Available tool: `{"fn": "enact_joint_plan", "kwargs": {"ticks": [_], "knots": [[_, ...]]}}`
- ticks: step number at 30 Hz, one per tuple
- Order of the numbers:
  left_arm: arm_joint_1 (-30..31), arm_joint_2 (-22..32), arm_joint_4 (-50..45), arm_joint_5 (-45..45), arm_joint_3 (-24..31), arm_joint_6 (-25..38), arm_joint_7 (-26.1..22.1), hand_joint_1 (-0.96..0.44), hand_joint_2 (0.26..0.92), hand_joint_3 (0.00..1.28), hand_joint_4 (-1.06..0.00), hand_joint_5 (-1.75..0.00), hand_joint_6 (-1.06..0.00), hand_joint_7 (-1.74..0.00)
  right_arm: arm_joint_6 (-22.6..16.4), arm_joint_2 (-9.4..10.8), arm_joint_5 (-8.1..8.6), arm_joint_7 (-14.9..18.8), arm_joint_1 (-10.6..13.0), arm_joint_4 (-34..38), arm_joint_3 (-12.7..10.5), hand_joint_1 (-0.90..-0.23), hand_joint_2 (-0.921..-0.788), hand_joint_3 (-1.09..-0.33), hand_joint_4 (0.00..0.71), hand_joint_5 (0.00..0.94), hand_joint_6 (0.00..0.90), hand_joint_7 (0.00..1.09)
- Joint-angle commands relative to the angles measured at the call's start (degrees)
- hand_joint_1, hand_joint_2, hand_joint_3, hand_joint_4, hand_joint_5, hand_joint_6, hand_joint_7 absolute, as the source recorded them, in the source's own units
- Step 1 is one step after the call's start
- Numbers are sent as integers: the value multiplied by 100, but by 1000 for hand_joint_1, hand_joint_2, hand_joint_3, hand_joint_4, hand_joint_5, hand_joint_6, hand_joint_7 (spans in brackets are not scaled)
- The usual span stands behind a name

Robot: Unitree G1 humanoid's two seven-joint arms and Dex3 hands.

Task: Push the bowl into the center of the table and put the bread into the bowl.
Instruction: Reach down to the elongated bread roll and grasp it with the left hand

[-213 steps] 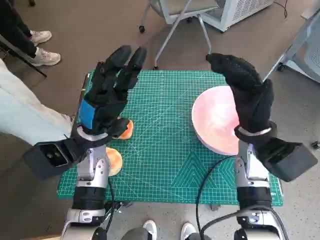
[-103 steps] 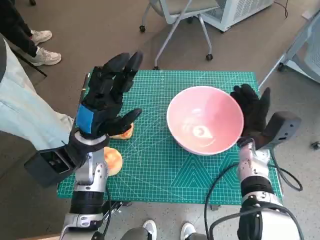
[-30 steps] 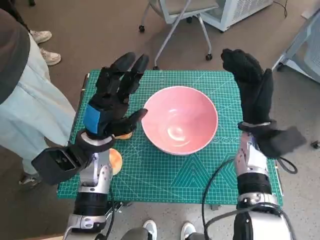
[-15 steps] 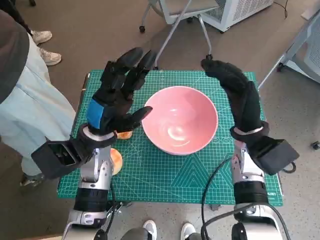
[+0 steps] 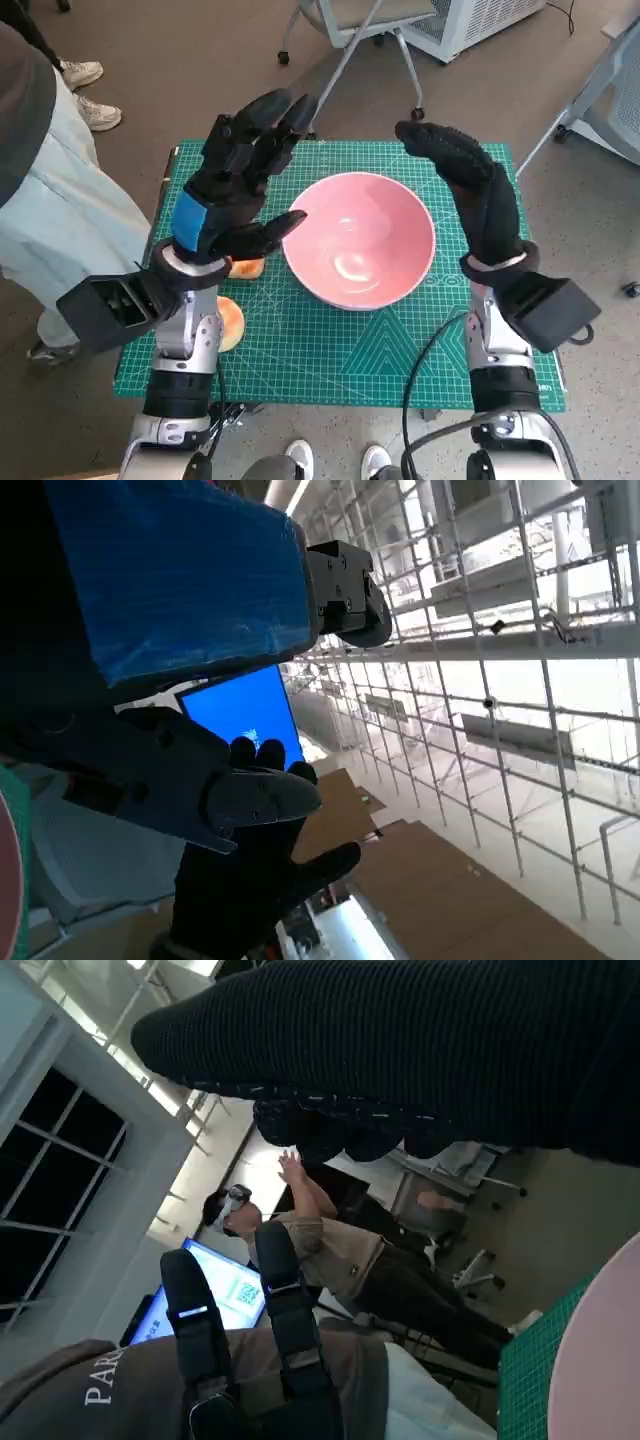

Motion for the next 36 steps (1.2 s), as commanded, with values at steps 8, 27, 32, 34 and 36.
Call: {"fn": "enact_joint_plan", "kwargs": {"ticks": [8,27,32,34,36], "knots": [[-124,695,-102,250,315,-206,20,-332,921,310,-175,-51,1,-542,144,2,-13,-74,143,-79,34,-727,-921,-784,166,0,76,442],[134,3075,-321,2544,274,983,206,-256,853,20,-326,-15,-181,-405,188,-91,111,-31,164,-172,-22,-705,-921,-799,160,0,21,534],[238,3407,-744,3126,-8,1934,188,-168,803,4,-321,-3,-287,-197,159,-84,119,-25,110,-70,-29,-699,-921,-801,160,0,16,544],[252,3484,-906,3305,-135,2291,143,-134,789,2,-308,-2,-313,-139,159,-77,117,-30,94,-53,-26,-697,-921,-801,160,0,15,547],[250,3533,-1032,3436,-267,2615,79,-89,776,1,-283,-1,-327,-91,164,-69,112,-37,83,-51,-21,-695,-921,-802,160,0,13,550]]}}
